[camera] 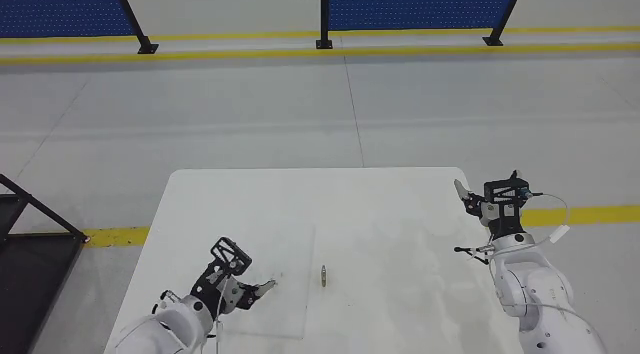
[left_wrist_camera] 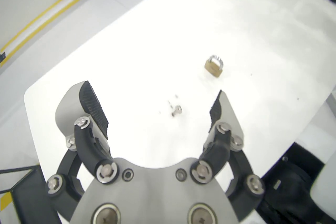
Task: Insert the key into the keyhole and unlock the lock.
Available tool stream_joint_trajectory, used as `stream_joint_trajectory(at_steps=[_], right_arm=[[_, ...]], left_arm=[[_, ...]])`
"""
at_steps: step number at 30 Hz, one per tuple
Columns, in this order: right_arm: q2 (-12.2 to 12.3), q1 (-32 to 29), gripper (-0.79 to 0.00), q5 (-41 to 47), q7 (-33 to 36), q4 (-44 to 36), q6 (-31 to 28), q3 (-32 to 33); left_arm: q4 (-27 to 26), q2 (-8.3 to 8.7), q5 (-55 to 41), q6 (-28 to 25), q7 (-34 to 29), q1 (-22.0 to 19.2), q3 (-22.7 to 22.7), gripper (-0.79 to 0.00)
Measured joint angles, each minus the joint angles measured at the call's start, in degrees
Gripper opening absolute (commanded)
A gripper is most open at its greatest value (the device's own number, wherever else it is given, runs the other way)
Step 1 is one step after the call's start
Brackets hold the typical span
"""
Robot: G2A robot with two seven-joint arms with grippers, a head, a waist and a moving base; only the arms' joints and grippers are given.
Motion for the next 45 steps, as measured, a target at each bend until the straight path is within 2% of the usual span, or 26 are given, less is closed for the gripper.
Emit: stream_joint_trajectory(at_steps=[5,7,10,13,14,18,22,23,27,36,45], right_arm=[[0.0,0.0,0.0,0.0,0.0,0.0,0.0,0.0],[0.0,0.0,0.0,0.0,0.0,0.0,0.0,0.0],[0.0,0.0,0.0,0.0,0.0,0.0,0.0,0.0],[0.0,0.0,0.0,0.0,0.0,0.0,0.0,0.0],[0.0,0.0,0.0,0.0,0.0,0.0,0.0,0.0],[0.0,0.0,0.0,0.0,0.0,0.0,0.0,0.0],[0.0,0.0,0.0,0.0,0.0,0.0,0.0,0.0],[0.0,0.0,0.0,0.0,0.0,0.0,0.0,0.0],[0.0,0.0,0.0,0.0,0.0,0.0,0.0,0.0],[0.0,0.0,0.0,0.0,0.0,0.0,0.0,0.0],[0.0,0.0,0.0,0.0,0.0,0.0,0.0,0.0]], left_arm=[[4.11,-0.79,2.02,6.45,-6.2,-3.41,7.57,0.0],[6.37,-1.17,2.22,8.96,-9.11,-5.84,10.11,-0.099],[9.22,-1.6,4.17,11.91,-11.75,-8.99,13.08,-0.175],[11.38,-2.01,6.12,14.71,-12.97,-11.08,15.51,-0.219],[12.0,-2.11,6.62,15.37,-13.29,-11.65,16.06,-0.277],[14.66,-2.55,8.96,17.75,-14.23,-13.67,18.6,-0.323],[16.39,-2.83,10.23,18.57,-14.83,-14.75,20.29,-0.345],[16.75,-2.89,10.45,18.7,-14.91,-14.98,20.59,-0.382],[17.75,-3.1,10.99,19.46,-14.94,-15.71,21.5,-0.413],[17.85,-3.19,11.92,20.49,-14.7,-15.19,21.62,-0.465],[17.68,-3.18,11.87,20.39,-14.71,-14.93,20.99,-0.603]])
